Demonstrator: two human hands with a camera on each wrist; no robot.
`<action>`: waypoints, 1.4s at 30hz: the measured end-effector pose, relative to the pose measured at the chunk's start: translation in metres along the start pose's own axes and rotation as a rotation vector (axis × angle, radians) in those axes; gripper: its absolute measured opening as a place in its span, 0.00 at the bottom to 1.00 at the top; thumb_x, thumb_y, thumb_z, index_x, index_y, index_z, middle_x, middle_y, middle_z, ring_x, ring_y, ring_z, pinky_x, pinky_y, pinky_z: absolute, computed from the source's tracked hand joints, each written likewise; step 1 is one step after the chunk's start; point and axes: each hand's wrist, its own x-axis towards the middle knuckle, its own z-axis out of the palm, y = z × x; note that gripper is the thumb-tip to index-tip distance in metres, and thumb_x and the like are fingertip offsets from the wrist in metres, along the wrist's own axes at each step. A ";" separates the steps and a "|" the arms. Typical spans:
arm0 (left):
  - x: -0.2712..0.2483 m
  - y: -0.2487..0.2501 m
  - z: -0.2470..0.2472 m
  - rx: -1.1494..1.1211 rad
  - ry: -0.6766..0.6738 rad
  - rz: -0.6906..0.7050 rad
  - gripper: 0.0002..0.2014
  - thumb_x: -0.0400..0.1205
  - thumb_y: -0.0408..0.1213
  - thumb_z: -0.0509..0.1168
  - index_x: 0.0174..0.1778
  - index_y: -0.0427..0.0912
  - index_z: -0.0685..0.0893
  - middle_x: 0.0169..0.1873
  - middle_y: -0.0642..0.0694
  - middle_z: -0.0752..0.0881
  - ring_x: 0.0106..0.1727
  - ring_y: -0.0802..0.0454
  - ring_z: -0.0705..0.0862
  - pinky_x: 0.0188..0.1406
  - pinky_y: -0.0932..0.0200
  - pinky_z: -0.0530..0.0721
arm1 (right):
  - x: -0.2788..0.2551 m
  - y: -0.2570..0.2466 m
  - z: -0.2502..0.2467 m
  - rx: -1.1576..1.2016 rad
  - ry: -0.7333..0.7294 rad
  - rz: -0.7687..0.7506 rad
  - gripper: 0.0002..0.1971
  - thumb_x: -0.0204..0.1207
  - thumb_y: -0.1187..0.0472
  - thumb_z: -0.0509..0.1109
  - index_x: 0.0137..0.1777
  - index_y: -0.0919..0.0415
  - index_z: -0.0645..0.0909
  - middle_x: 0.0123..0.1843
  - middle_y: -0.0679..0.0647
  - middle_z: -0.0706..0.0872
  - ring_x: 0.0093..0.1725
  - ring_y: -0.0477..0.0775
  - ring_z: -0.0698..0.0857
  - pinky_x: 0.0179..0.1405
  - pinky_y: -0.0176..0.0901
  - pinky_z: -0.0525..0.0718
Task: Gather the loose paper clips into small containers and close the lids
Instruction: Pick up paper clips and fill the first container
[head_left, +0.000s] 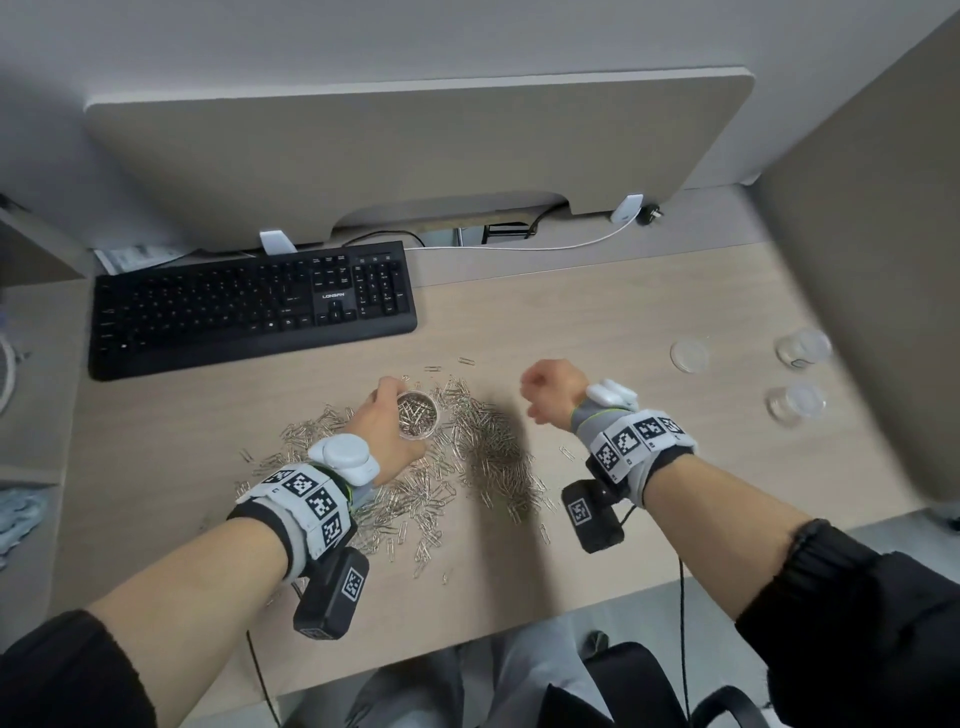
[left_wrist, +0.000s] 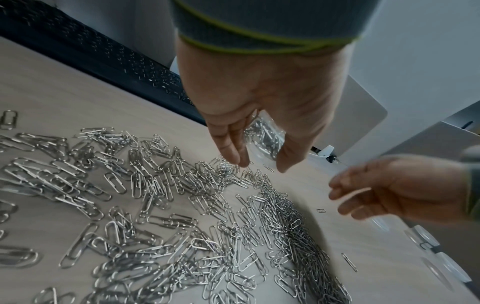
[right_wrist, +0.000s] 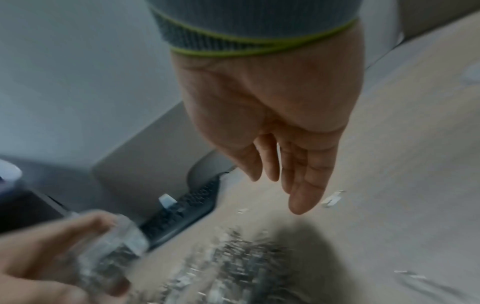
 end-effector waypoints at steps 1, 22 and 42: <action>-0.001 -0.002 0.000 -0.001 0.002 0.016 0.34 0.73 0.44 0.78 0.68 0.46 0.65 0.58 0.41 0.82 0.34 0.50 0.82 0.33 0.55 0.83 | 0.005 0.012 -0.004 -0.082 0.007 0.059 0.09 0.76 0.58 0.67 0.54 0.56 0.82 0.51 0.58 0.89 0.47 0.62 0.90 0.51 0.57 0.90; -0.011 -0.016 -0.006 0.139 0.016 -0.078 0.35 0.73 0.45 0.77 0.73 0.47 0.66 0.63 0.44 0.78 0.49 0.45 0.82 0.46 0.53 0.81 | 0.038 0.033 0.026 -0.486 -0.099 -0.003 0.14 0.82 0.58 0.63 0.60 0.64 0.85 0.59 0.63 0.87 0.60 0.65 0.84 0.52 0.46 0.78; -0.017 -0.020 0.000 0.089 -0.010 -0.054 0.35 0.72 0.42 0.78 0.71 0.45 0.67 0.62 0.44 0.79 0.43 0.49 0.82 0.38 0.59 0.76 | 0.004 0.024 0.072 -0.853 -0.233 -0.300 0.36 0.75 0.58 0.74 0.78 0.50 0.58 0.73 0.57 0.63 0.60 0.66 0.79 0.55 0.60 0.86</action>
